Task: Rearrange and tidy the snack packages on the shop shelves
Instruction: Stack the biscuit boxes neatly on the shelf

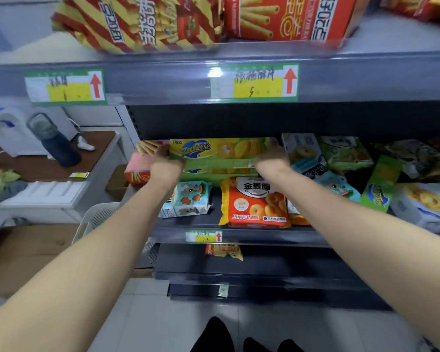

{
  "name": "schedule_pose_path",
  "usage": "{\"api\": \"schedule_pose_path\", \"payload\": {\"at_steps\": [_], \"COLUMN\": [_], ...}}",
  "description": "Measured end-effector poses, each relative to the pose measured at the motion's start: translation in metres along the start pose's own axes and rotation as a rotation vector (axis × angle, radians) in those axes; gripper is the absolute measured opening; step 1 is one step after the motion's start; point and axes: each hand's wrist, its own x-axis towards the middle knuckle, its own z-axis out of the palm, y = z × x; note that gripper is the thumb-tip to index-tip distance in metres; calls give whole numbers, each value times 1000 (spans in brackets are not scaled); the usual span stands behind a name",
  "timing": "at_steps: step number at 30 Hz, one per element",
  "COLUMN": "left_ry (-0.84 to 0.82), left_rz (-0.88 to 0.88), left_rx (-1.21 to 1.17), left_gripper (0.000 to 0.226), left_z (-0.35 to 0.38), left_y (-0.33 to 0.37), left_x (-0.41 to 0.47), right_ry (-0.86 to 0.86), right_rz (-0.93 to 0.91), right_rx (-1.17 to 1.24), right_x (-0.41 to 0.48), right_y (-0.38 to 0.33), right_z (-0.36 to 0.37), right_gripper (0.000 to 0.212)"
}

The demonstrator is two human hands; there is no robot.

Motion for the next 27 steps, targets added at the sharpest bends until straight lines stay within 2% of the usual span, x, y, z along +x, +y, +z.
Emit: {"api": "schedule_pose_path", "payload": {"at_steps": [3,11,15,17,19,21,27], "left_ry": [2,-113,-156,-169,-157,-138,-129], "left_rz": [9,62,7,-12,-28,-19,-2], "left_rx": [51,-11,-110,-106,-85,-80,-44], "left_gripper": [32,23,37,37,56,62,54], "left_z": [6,20,23,25,28,30,28], "left_y": [-10,-33,-33,-37,-39,-39,-38], "left_x": [24,62,72,77,79,79,75], "right_ry": [-6,-19,-20,-18,-17,-25,-33], "right_rz": [19,-22,-11,-15,-35,-46,-64], "right_rx": [22,306,392,413,445,474,381], "right_x": [16,50,62,66,70,70,62], "right_y": [0,7,4,4,5,4,6], "right_z": [12,34,42,45,49,51,55], "right_gripper": [58,50,28,27,28,36,66]}}
